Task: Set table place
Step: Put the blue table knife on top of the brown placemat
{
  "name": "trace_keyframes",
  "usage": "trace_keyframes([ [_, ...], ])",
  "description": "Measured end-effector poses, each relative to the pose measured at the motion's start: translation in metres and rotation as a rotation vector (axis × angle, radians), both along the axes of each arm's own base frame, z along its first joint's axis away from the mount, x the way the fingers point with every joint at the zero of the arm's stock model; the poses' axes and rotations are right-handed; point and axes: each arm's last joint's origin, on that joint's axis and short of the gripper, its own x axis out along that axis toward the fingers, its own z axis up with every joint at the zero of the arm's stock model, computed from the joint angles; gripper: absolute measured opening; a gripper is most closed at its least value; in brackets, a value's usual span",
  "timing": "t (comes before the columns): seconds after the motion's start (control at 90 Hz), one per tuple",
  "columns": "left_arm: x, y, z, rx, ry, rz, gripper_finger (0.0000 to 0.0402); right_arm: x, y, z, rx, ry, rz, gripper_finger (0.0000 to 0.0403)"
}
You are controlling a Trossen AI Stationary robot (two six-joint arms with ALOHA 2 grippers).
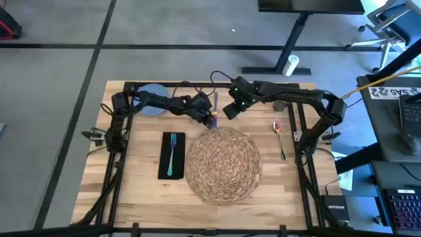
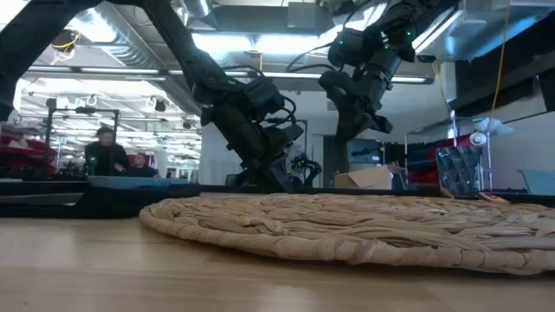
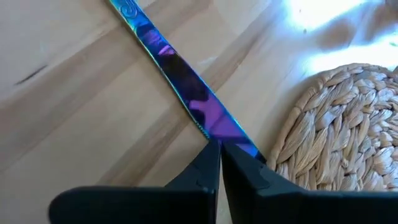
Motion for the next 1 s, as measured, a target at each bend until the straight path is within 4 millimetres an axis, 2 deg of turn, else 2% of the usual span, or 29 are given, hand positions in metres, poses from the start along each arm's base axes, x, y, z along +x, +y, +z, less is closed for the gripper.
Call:
trace_keyframes([
  [0.156, 0.002, 0.001, -0.005, -0.014, -0.011, 0.008, 0.0, -0.001, 0.0, -0.001, 0.009, 0.01, -0.009, 0.0001],
  [0.567, 0.004, 0.005, -0.004, -0.013, -0.045, 0.05, 0.0, -0.001, 0.001, -0.001, 0.011, 0.015, -0.01, 0.0001],
  [0.833, 0.006, 0.007, 0.008, 0.001, -0.084, 0.069, 0.0, -0.002, 0.001, -0.001, 0.014, 0.021, -0.01, 0.0001],
  [1.0, 0.005, 0.007, 0.008, 0.014, -0.075, 0.075, 0.0, -0.003, 0.001, -0.002, 0.021, 0.035, -0.01, 0.0001],
])
